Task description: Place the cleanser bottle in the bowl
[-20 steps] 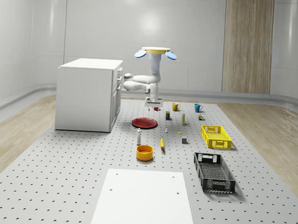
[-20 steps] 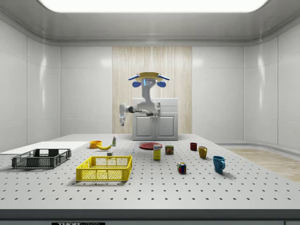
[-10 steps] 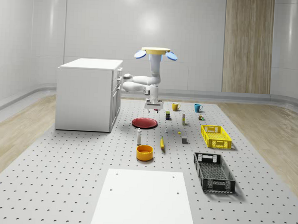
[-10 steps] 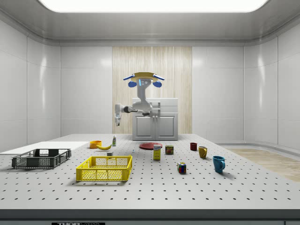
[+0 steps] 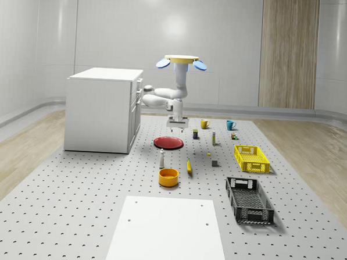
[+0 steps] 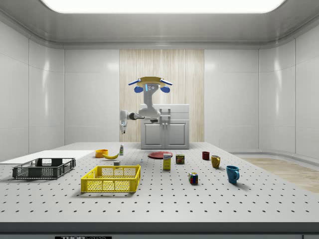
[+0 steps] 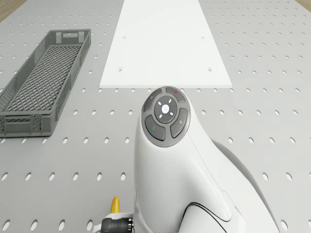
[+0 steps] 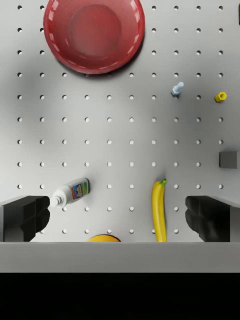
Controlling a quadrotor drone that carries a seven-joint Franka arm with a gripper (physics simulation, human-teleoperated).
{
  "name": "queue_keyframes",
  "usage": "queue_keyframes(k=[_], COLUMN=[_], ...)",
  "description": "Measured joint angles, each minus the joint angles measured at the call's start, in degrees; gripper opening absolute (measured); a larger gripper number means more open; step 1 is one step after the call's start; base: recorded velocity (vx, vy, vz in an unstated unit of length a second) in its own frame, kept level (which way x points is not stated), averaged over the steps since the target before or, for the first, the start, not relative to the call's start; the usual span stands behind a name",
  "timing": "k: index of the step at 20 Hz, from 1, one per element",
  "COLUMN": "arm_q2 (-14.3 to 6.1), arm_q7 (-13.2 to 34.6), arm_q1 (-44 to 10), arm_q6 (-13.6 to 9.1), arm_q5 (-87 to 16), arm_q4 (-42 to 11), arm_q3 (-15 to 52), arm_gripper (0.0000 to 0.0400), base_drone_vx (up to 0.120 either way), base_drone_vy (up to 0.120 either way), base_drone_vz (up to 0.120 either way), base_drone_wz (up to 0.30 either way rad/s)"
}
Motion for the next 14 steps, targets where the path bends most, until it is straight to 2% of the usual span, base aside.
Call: queue_keyframes(k=[9, 14], arm_q2=[-1.51, -2.24], arm_q7=[-7.76, -11.95], arm_q1=[6.61, 9.68], arm_q6=[1.54, 2.35], arm_q5=[0.91, 1.50], arm_q4=[1.15, 2.26], arm_q3=[0.51, 0.88], arm_gripper=[0.0400, 0.0400], base_drone_vx=[0.000, 0.000], base_drone_vy=[0.000, 0.000], base_drone_vz=[0.000, -0.112], base_drone_wz=[0.000, 0.000])
